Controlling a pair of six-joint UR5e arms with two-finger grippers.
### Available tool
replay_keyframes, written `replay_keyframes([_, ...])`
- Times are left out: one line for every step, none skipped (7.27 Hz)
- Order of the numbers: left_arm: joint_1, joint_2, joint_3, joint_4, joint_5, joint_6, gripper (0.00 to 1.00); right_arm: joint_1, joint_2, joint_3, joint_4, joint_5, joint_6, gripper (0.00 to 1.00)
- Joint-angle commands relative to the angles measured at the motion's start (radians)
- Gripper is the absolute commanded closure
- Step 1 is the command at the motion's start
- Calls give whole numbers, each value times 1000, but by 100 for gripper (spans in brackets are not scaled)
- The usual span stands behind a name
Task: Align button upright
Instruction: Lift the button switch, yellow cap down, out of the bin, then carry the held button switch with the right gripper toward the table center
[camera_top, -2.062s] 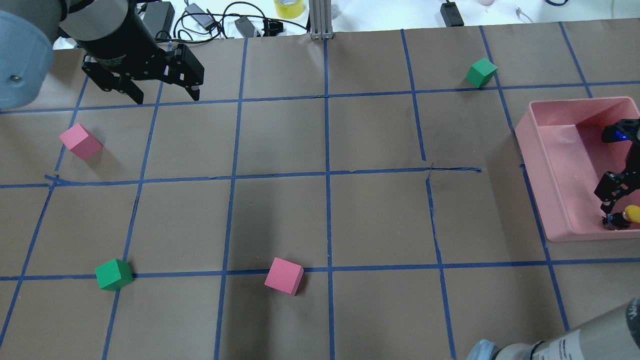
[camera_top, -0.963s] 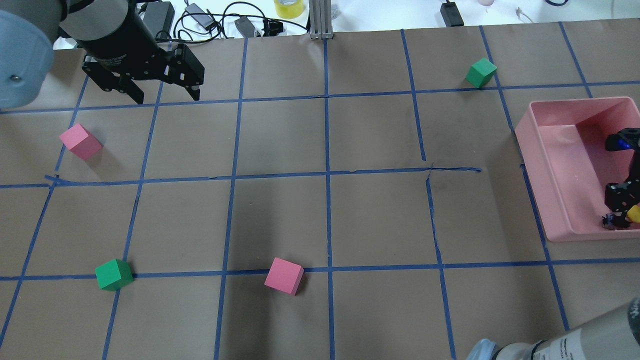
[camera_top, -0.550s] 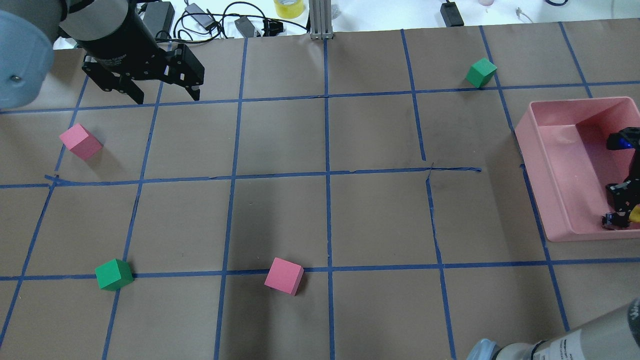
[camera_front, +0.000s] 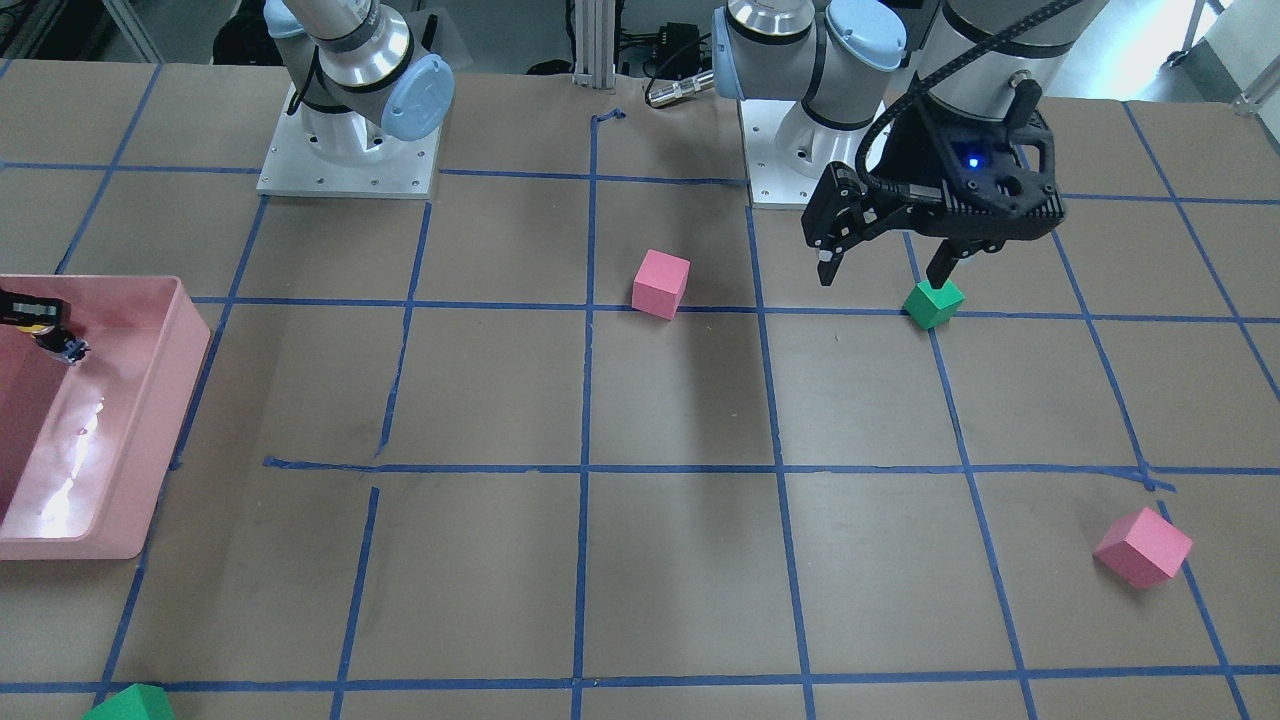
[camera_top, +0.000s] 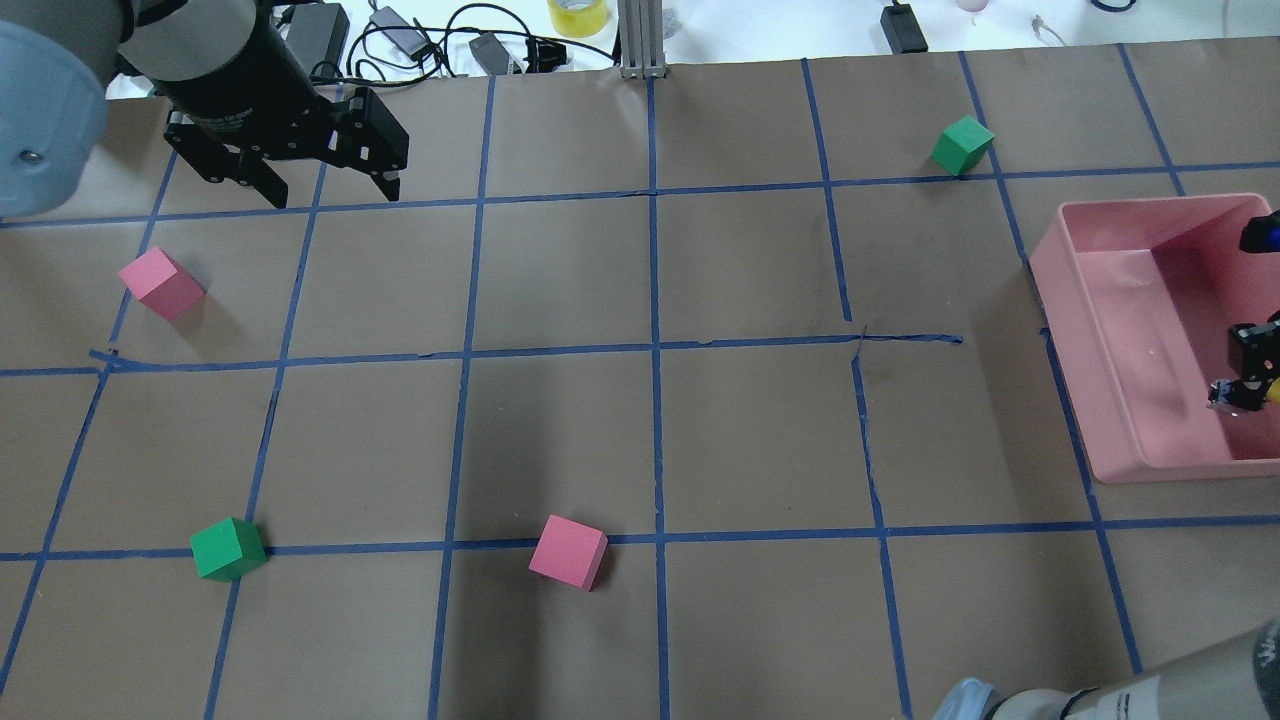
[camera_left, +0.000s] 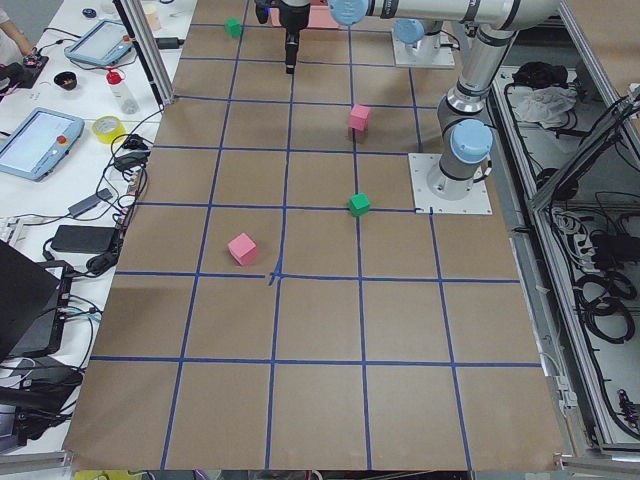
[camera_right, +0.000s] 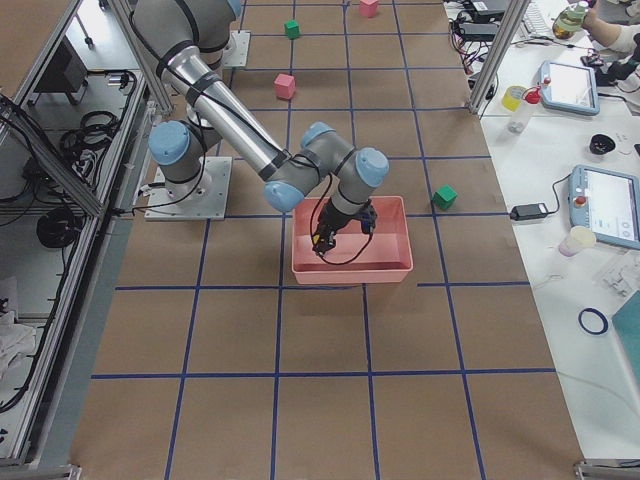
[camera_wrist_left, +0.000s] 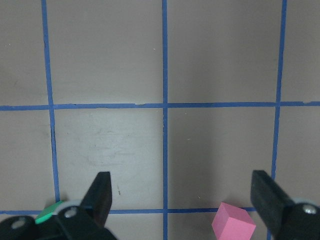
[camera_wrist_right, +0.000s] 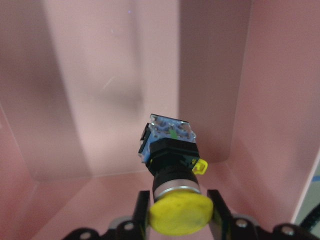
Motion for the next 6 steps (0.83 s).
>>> replay_keyframes([0,0,0,0,1,0,0,8,-42,-52,-7,129,-58,100])
replay_keyframes([0,-2,0,0,-1,0,0,10,-76,-92,-10,204,-81,100])
replay_keyframes([0,0,0,0,-1,0,0,31,-99,-141,-25,270,-136,100])
replay_keyframes([2,-2,1,0,-2,0,0,77,-101,-176,-63,296,-145,100])
replay_keyframes([2,-2,0,0,-1,0,0,158,-98,-181,-132,295,-135,100])
replay_keyframes([2,0,0,0,1,0,0,233,-89,-174,-244,297,-132,100])
